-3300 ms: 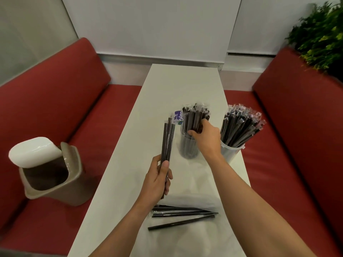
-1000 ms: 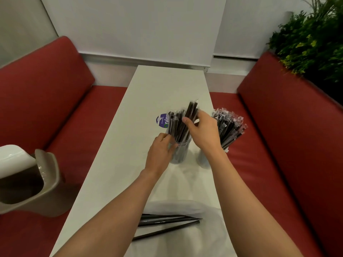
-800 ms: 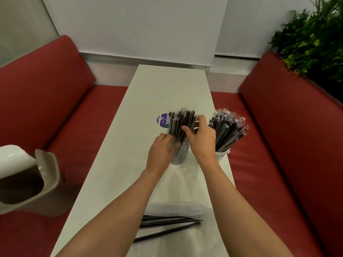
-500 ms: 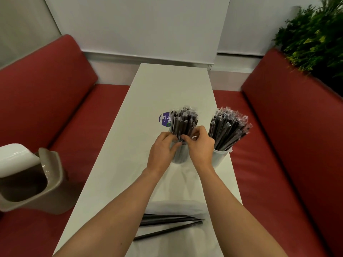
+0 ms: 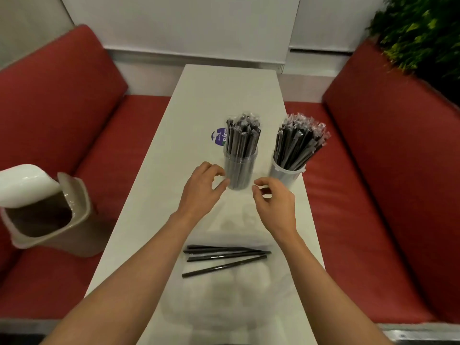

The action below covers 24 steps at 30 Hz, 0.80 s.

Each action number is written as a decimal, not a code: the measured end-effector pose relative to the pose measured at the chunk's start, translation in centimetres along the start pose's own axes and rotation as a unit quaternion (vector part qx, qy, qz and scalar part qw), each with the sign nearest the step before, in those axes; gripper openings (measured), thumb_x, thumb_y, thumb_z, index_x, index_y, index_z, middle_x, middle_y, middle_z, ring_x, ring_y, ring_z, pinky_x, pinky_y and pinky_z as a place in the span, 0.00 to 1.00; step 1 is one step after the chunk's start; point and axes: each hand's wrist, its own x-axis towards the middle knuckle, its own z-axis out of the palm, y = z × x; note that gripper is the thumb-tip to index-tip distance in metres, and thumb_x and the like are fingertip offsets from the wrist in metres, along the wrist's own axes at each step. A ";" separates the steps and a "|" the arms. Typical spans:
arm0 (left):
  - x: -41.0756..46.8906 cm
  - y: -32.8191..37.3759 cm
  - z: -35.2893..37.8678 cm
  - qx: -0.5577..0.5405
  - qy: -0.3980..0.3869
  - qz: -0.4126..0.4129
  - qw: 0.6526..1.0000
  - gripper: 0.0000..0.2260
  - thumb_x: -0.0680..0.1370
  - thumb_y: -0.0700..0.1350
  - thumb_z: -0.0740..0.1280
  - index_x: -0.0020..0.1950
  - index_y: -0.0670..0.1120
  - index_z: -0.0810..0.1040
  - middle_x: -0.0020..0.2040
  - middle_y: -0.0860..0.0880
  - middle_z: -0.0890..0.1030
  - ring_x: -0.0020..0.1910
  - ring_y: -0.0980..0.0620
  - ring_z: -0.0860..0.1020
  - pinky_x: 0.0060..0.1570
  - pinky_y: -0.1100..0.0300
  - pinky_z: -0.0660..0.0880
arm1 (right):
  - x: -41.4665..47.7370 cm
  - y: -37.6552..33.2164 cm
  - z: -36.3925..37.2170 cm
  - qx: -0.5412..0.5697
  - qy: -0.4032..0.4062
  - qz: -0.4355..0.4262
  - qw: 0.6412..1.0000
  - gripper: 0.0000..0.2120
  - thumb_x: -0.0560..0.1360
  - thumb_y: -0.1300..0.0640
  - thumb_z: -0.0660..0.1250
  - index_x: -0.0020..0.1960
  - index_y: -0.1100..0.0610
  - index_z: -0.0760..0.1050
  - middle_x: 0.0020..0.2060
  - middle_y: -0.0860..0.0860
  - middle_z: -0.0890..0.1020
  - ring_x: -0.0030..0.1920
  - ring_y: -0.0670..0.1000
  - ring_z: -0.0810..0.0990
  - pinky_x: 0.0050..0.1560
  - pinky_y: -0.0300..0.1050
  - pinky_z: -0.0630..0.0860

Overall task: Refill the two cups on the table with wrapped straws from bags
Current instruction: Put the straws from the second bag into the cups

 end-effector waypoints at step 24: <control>-16.7 -6.4 -1.2 0.182 -0.251 -0.165 0.937 0.61 0.60 0.65 0.82 0.83 0.50 0.52 0.79 0.49 0.63 0.74 0.45 0.64 0.70 0.52 0.67 | -9.7 2.2 6.9 -0.344 -0.412 -0.088 0.839 0.36 0.74 0.52 0.72 0.78 0.54 0.64 0.73 0.52 0.70 0.72 0.58 0.69 0.68 0.57 0.71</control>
